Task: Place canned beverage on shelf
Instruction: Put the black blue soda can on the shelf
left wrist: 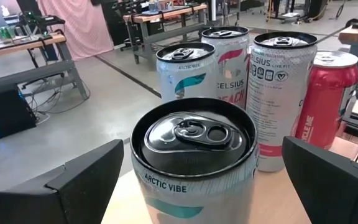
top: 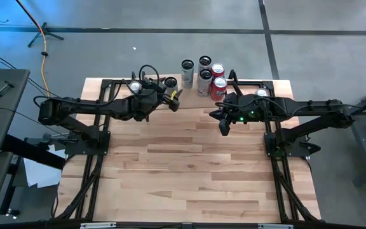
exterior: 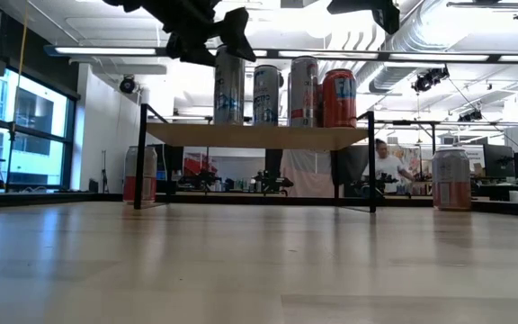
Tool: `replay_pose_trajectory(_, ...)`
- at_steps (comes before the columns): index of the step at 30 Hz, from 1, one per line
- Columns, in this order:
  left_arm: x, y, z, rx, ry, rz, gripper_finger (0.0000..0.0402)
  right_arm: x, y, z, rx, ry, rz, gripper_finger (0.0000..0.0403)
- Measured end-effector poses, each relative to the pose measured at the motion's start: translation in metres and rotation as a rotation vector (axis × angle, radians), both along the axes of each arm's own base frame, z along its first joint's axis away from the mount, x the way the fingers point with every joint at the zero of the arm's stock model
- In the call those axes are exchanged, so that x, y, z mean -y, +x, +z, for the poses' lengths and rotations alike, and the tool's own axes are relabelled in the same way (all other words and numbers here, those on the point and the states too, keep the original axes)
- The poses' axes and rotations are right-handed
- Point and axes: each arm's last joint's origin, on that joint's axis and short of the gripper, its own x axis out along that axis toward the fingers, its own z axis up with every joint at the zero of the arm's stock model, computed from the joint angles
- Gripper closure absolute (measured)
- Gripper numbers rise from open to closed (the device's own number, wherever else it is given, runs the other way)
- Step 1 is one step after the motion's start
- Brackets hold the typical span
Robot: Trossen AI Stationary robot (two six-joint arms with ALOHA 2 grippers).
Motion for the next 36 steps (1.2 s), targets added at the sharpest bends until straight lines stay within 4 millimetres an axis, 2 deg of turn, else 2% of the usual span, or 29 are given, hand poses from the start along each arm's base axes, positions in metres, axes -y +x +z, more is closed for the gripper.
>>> replay_pose_trajectory(6, 0.002, -0.007, 0.009, 0.074, -0.03, 0.005, 0.0006, 0.0, 0.0, 0.0, 0.0, 0.0, 0.001, 0.0402)
replay_pose_trajectory(11, 0.006, -0.021, 0.026, 0.14, -0.059, -0.079, 0.0006, 0.0, 0.0, 0.0, 0.0, -0.004, -0.006, 0.0402)
replay_pose_trajectory(19, 0.016, -0.055, 0.044, 0.082, -0.129, -0.302, 0.0007, 0.0, 0.0, 0.0, 0.0, -0.004, -0.006, 0.0402)
replay_pose_trajectory(26, 0.022, -0.081, 0.056, -0.002, -0.074, -0.447, 0.0007, 0.0, 0.0, 0.0, 0.002, 0.005, -0.012, 0.0402)
replay_pose_trajectory(30, 0.011, -0.088, 0.054, -0.088, -0.041, -0.483, 0.0007, 0.0, 0.0, 0.0, 0.008, 0.029, -0.026, 0.0402)
replay_pose_trajectory(33, -0.011, -0.094, 0.051, -0.152, -0.012, -0.453, 0.0006, 0.0, 0.0, 0.0, 0.011, 0.041, -0.032, 0.0402)
replay_pose_trajectory(36, -0.038, -0.1, 0.053, -0.082, -0.035, -0.509, 0.0007, 0.0, 0.0, 0.0, 0.011, 0.041, -0.032, 0.0402)
